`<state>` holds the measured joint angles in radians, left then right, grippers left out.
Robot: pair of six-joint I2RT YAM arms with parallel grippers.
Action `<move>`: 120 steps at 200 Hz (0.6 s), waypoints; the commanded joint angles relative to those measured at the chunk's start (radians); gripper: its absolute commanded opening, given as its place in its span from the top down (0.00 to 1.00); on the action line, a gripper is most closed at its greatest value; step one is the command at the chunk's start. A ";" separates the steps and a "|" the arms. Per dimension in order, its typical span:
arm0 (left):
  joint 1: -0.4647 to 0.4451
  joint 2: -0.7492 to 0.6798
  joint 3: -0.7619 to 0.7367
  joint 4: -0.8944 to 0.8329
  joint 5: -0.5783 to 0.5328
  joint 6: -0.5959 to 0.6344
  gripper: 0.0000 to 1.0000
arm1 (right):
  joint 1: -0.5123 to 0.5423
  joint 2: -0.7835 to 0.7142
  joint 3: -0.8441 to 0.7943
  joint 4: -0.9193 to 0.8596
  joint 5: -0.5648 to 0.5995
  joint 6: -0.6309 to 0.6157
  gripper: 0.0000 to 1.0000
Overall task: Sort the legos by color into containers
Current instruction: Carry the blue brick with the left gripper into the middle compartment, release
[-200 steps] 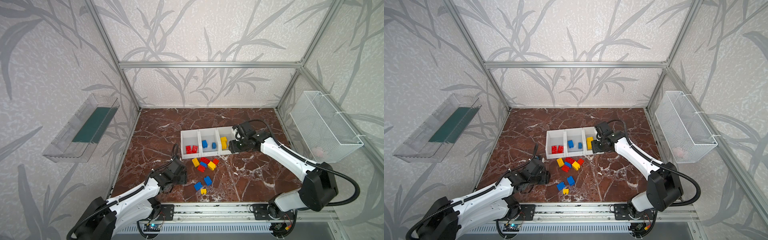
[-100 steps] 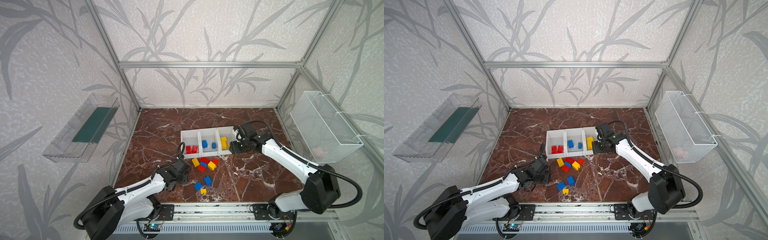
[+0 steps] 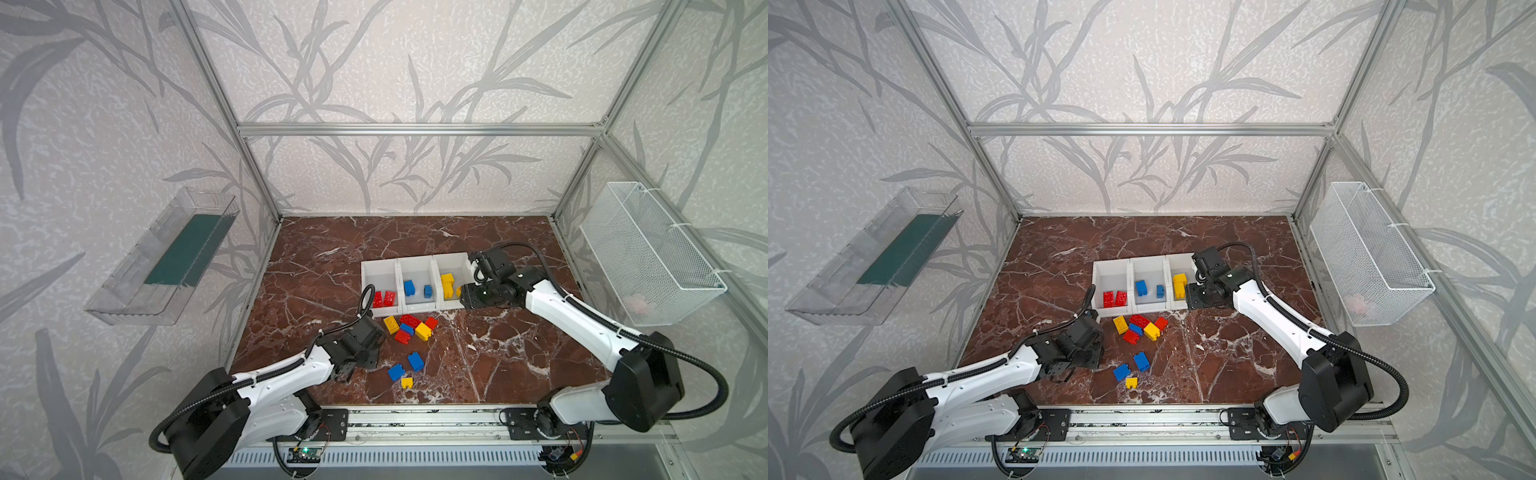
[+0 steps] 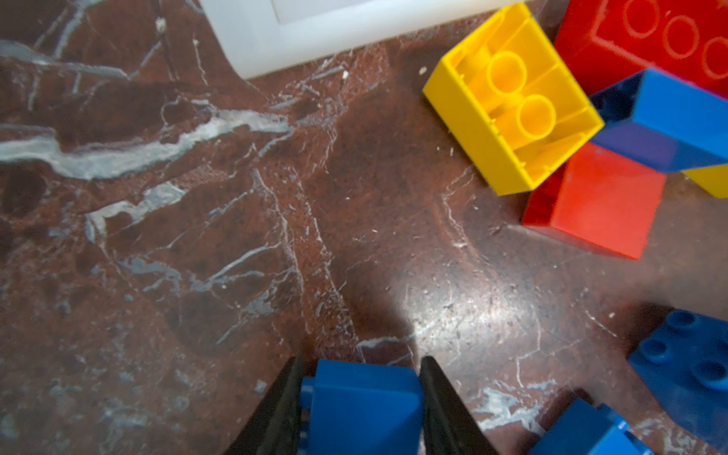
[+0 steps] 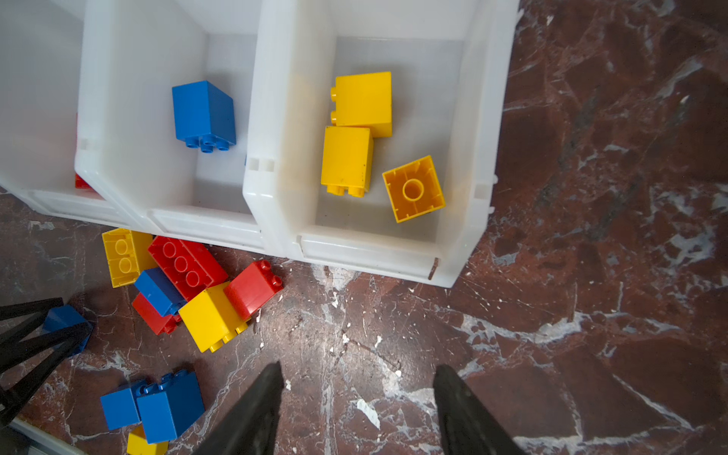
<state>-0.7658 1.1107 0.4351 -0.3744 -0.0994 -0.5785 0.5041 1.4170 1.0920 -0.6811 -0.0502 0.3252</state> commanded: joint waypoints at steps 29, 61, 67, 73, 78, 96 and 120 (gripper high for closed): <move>-0.004 -0.040 0.048 0.004 0.002 0.005 0.72 | 0.001 -0.036 -0.009 -0.006 0.009 0.008 0.38; -0.004 -0.029 0.098 0.032 0.009 0.027 0.72 | 0.002 -0.039 0.001 -0.016 0.012 0.008 0.38; -0.003 -0.025 0.113 0.036 0.008 0.035 0.72 | 0.002 -0.041 0.003 -0.020 0.013 0.007 0.38; -0.002 -0.020 0.130 0.039 0.007 0.043 0.72 | 0.002 -0.044 0.006 -0.026 0.013 0.006 0.38; -0.001 -0.014 0.143 0.043 0.007 0.049 0.72 | 0.002 -0.046 0.008 -0.030 0.015 0.005 0.38; 0.008 0.013 0.198 0.058 0.015 0.077 0.72 | 0.001 -0.063 0.010 -0.040 0.022 0.002 0.38; 0.029 0.071 0.279 0.072 0.031 0.126 0.72 | 0.002 -0.089 0.000 -0.048 0.035 0.002 0.38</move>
<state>-0.7555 1.1381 0.6376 -0.3355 -0.0788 -0.5179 0.5041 1.3769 1.0908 -0.6930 -0.0376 0.3256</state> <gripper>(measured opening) 0.438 0.624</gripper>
